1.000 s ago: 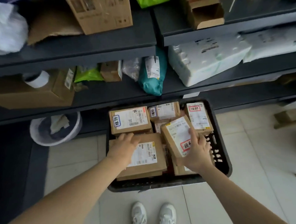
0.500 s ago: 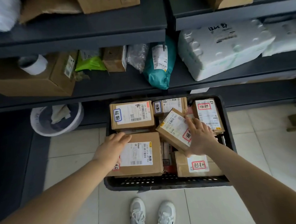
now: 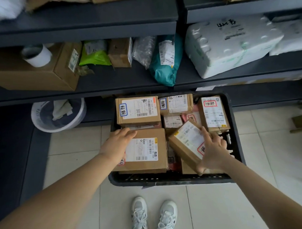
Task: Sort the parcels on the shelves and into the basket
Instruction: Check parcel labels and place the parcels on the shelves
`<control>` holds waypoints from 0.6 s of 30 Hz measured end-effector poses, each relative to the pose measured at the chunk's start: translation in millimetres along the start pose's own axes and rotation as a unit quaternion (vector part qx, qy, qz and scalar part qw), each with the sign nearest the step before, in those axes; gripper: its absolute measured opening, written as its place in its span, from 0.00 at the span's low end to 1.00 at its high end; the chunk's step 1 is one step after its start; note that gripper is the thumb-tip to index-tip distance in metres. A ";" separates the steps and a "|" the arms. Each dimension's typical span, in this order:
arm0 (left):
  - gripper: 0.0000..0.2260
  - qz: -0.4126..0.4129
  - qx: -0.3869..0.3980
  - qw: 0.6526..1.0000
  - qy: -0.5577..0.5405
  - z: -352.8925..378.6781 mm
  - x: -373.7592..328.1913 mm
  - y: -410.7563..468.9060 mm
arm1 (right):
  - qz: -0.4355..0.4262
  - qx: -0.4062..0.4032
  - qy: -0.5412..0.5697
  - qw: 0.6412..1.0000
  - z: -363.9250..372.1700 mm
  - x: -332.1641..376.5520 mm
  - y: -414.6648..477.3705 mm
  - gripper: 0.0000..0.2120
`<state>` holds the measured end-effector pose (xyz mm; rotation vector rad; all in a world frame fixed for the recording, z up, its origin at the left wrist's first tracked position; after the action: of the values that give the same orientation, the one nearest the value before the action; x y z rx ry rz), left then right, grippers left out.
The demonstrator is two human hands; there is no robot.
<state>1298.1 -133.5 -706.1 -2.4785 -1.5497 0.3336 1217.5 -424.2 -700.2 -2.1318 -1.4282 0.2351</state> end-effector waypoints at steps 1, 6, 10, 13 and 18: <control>0.41 0.000 -0.002 1.000 -0.001 0.6 0.1 0.3 | -0.025 -0.017 -0.037 0.999 -4.5 -0.8 -9.6 0.63; 0.41 -0.002 -0.006 1.000 -0.001 -1.6 -1.4 -0.6 | -0.216 -0.133 -0.185 0.949 -42.2 20.0 -26.3 0.55; 0.40 -0.007 -0.007 1.000 -0.010 -4.4 -4.3 -0.8 | -0.255 -0.106 -0.182 0.944 -61.2 27.9 5.1 0.60; 0.41 0.000 -0.013 1.000 -0.014 -7.1 -5.9 0.7 | -0.253 -0.082 -0.186 0.946 -54.3 19.7 33.5 0.60; 0.41 0.002 -0.013 1.000 -0.023 -2.2 -0.7 1.4 | -0.223 -0.056 -0.190 0.955 -20.3 15.2 57.6 0.56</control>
<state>1299.7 -134.9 -704.3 -2.5119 -1.5762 0.3743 1278.6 -433.7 -711.9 -1.8449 -2.1460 0.4125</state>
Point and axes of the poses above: each hand's wrist, its own y-axis towards the middle knuckle, its own z-axis out of the palm, x = y × z, the point moved 3 cm from there along y, towards the middle knuckle, and after that the axes turned 15 degrees about -x, right-handed, at the moved point
